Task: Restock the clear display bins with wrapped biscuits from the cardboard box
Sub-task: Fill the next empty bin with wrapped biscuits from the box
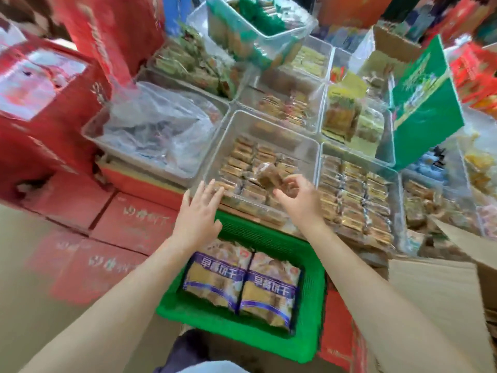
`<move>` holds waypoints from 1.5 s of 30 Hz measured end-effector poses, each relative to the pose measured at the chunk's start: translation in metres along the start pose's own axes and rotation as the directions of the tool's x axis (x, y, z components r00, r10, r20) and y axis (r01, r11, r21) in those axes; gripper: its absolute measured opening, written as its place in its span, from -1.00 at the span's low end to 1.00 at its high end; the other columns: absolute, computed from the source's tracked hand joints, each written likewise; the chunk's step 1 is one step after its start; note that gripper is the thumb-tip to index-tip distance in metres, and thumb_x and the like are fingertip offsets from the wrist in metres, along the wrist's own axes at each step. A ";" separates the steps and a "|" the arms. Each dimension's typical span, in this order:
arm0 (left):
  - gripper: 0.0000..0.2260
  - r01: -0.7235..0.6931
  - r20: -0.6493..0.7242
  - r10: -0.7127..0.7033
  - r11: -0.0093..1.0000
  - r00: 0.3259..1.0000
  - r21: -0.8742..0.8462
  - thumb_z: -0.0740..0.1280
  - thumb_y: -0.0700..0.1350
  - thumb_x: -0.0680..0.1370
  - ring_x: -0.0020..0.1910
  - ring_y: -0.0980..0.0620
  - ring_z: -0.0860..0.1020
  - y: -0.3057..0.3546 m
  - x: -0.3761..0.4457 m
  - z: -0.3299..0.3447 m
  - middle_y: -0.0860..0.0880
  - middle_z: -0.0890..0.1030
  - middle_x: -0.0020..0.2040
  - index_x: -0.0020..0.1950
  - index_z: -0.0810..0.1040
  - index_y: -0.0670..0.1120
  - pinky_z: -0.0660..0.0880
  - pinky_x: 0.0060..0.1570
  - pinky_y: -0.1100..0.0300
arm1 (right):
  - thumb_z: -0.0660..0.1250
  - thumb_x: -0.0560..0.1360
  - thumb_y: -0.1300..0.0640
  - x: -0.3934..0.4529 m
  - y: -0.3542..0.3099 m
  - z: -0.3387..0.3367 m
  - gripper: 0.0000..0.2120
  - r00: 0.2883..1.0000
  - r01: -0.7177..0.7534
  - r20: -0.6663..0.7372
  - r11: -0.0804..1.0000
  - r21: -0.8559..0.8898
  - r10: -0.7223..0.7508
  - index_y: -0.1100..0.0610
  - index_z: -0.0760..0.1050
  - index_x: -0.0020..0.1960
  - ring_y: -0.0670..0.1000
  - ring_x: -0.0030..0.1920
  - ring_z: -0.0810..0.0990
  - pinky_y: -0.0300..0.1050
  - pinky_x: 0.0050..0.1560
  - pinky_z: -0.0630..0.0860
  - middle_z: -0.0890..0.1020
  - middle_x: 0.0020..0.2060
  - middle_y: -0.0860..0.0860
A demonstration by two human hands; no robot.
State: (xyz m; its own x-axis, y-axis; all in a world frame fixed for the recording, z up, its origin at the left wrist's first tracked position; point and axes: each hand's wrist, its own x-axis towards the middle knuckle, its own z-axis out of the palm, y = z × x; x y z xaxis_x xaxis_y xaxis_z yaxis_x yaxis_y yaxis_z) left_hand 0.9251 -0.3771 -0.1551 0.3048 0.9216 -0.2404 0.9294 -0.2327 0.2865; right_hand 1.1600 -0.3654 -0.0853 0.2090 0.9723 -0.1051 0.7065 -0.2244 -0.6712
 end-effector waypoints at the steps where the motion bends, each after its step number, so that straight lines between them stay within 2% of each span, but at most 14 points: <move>1: -0.25 -0.020 0.040 0.019 0.999 0.999 0.031 0.21 0.01 0.62 0.61 -0.03 -0.27 -0.009 0.004 0.005 -0.02 -0.28 0.64 0.65 -0.21 0.06 -0.19 0.58 -0.15 | 0.46 0.52 0.05 0.010 -0.003 0.013 -0.79 0.999 -0.021 0.032 1.000 -0.012 0.021 -0.01 0.49 0.10 -0.05 -0.04 0.58 -0.18 -0.04 0.54 0.57 -0.06 -0.08; 3: -0.27 -0.044 0.082 0.038 0.996 0.996 0.072 0.19 -0.01 0.62 0.60 -0.03 -0.31 -0.023 0.007 0.015 0.00 -0.40 0.60 0.64 -0.22 0.05 -0.23 0.57 -0.17 | 0.45 0.53 0.07 0.027 -0.006 0.039 -0.78 0.995 -0.034 0.094 0.998 -0.046 0.039 0.00 0.51 0.13 -0.05 0.00 0.57 -0.14 0.03 0.56 0.57 0.01 -0.04; 6: -0.44 -0.058 0.078 0.049 0.992 0.996 0.114 0.13 0.02 0.63 0.62 -0.10 -0.27 -0.034 0.008 0.023 0.03 -0.46 0.57 0.63 0.15 -0.02 -0.25 0.54 -0.22 | 0.45 0.54 0.08 0.050 -0.012 0.075 -0.76 0.988 -0.039 0.142 0.992 -0.121 0.056 0.03 0.54 0.19 -0.05 -0.01 0.55 -0.18 -0.03 0.49 0.57 0.09 -0.02; 8: -0.49 -0.033 0.072 0.027 0.996 0.997 0.086 0.10 0.03 0.64 0.63 -0.10 -0.23 -0.034 0.009 0.022 0.08 -0.46 0.57 0.61 0.23 0.00 -0.29 0.51 -0.24 | 0.45 0.53 0.07 0.064 -0.017 0.095 -0.72 0.980 -0.065 0.174 0.985 -0.158 0.093 0.02 0.54 0.23 -0.06 -0.03 0.55 -0.18 -0.05 0.48 0.57 0.13 -0.02; 14: -0.28 -0.036 0.021 0.037 0.999 0.999 -0.029 0.17 0.06 0.64 0.63 -0.11 -0.19 -0.041 0.011 0.029 0.17 -0.45 0.55 0.64 -0.24 0.11 -0.37 0.48 -0.16 | 0.38 0.58 -0.02 0.090 -0.022 0.127 -0.75 0.942 -0.154 0.276 0.975 -0.159 0.193 0.01 0.59 0.22 0.00 0.12 0.57 -0.10 0.08 0.50 0.61 0.14 -0.03; 21: -0.26 -0.042 -0.024 0.042 0.999 0.999 -0.011 0.17 0.04 0.63 0.63 -0.14 -0.18 -0.047 0.012 0.041 0.19 -0.47 0.55 0.63 -0.29 0.12 -0.33 0.51 -0.18 | 0.34 0.61 0.03 0.092 -0.027 0.148 -0.86 0.956 -0.160 0.215 0.969 -0.188 0.200 0.02 0.60 0.12 0.02 0.04 0.56 -0.10 0.00 0.46 0.60 0.11 0.02; 27: -0.26 -0.030 -0.028 0.029 0.999 0.999 -0.032 0.18 0.01 0.61 0.64 -0.14 -0.12 -0.043 0.012 0.042 0.20 -0.46 0.56 0.64 -0.25 0.10 -0.25 0.54 -0.18 | 0.34 0.61 0.05 0.086 -0.028 0.150 -0.78 0.977 -0.127 0.152 0.980 -0.151 0.150 0.09 0.60 0.21 0.01 0.08 0.53 -0.15 0.04 0.39 0.55 0.17 0.05; 30: -0.31 0.009 0.002 -0.010 0.999 1.000 0.037 0.17 0.01 0.62 0.54 -0.08 0.25 -0.033 0.008 0.031 0.10 -0.33 0.62 0.67 -0.12 0.03 -0.14 0.54 -0.20 | 0.31 0.62 0.03 0.074 -0.029 0.143 -0.69 0.985 -0.114 0.113 0.986 -0.121 0.128 0.09 0.53 0.33 -0.06 0.04 0.46 -0.18 0.01 0.38 0.50 0.24 0.04; 32: -0.45 0.043 -0.051 -0.040 0.997 0.998 0.069 0.20 0.00 0.60 0.19 -0.05 0.58 -0.020 0.007 0.017 -0.08 0.11 0.65 0.60 0.24 -0.04 0.16 0.49 -0.19 | 0.26 0.64 0.05 0.061 -0.026 0.126 -0.69 0.989 -0.094 0.101 0.991 -0.093 0.104 0.09 0.50 0.35 -0.06 0.05 0.48 -0.19 0.00 0.40 0.48 0.26 0.04; 34: -0.62 0.032 -0.108 -0.031 0.999 0.994 0.012 0.14 -0.01 0.57 -0.14 -0.08 0.65 0.001 0.006 0.004 -0.15 0.65 0.21 0.26 0.59 -0.11 0.46 0.17 -0.07 | 0.24 0.63 0.12 0.044 -0.018 0.093 -0.75 0.995 -0.047 0.083 0.997 -0.067 0.052 0.12 0.56 0.26 -0.06 0.00 0.51 -0.31 -0.09 0.38 0.51 0.17 0.02; 36: -0.69 -0.027 -0.108 0.022 0.998 0.994 -0.048 0.16 -0.05 0.58 -0.25 -0.13 0.63 0.040 0.004 -0.008 -0.09 0.70 -0.12 0.09 0.64 -0.14 0.50 -0.12 0.02 | 0.24 0.62 0.18 0.019 -0.003 0.045 -0.81 0.999 0.004 0.051 0.999 -0.033 -0.002 0.15 0.62 0.12 -0.09 -0.10 0.49 -0.43 -0.19 0.31 0.55 0.01 -0.02; 38: -0.75 -0.098 -0.067 0.091 0.989 0.994 -0.113 0.24 -0.07 0.61 -0.15 -0.15 0.64 0.096 -0.002 -0.015 -0.08 0.70 -0.03 0.19 0.63 -0.11 0.50 -0.15 0.05 | 0.26 0.60 0.22 -0.012 0.018 -0.012 -0.83 0.999 0.032 -0.026 0.999 0.009 -0.032 0.17 0.64 0.03 -0.09 -0.17 0.50 -0.36 -0.23 0.33 0.58 -0.14 -0.04; 41: -0.71 -0.265 0.031 0.272 0.954 0.962 -0.138 0.19 -0.01 0.66 0.05 -0.05 0.63 0.198 -0.017 -0.009 0.01 0.65 0.19 0.34 0.55 0.02 0.51 -0.05 0.12 | 0.27 0.60 0.23 -0.068 0.063 -0.105 -0.83 0.979 0.013 -0.205 0.999 0.033 -0.006 0.17 0.65 0.01 -0.08 -0.19 0.55 -0.28 -0.19 0.43 0.62 -0.20 -0.05; 45: -0.69 -0.476 -0.009 0.495 0.831 0.869 -0.290 0.20 0.03 0.67 0.21 0.04 0.55 0.338 -0.063 0.022 0.09 0.54 0.34 0.40 0.49 0.10 0.46 0.09 0.16 | 0.27 0.58 0.21 -0.147 0.149 -0.216 -0.84 0.910 -0.031 -0.410 0.998 0.062 0.054 0.12 0.64 -0.03 -0.06 -0.21 0.60 -0.20 -0.12 0.51 0.63 -0.24 -0.09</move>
State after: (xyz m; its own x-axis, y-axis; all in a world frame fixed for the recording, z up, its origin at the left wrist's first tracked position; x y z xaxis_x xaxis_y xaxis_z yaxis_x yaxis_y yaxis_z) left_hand 1.2248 -0.5207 -0.0638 0.7229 0.6885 -0.0593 0.5666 -0.5414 0.6211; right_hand 1.3801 -0.5564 -0.0113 0.5056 0.8460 0.1695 0.6563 -0.2496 -0.7120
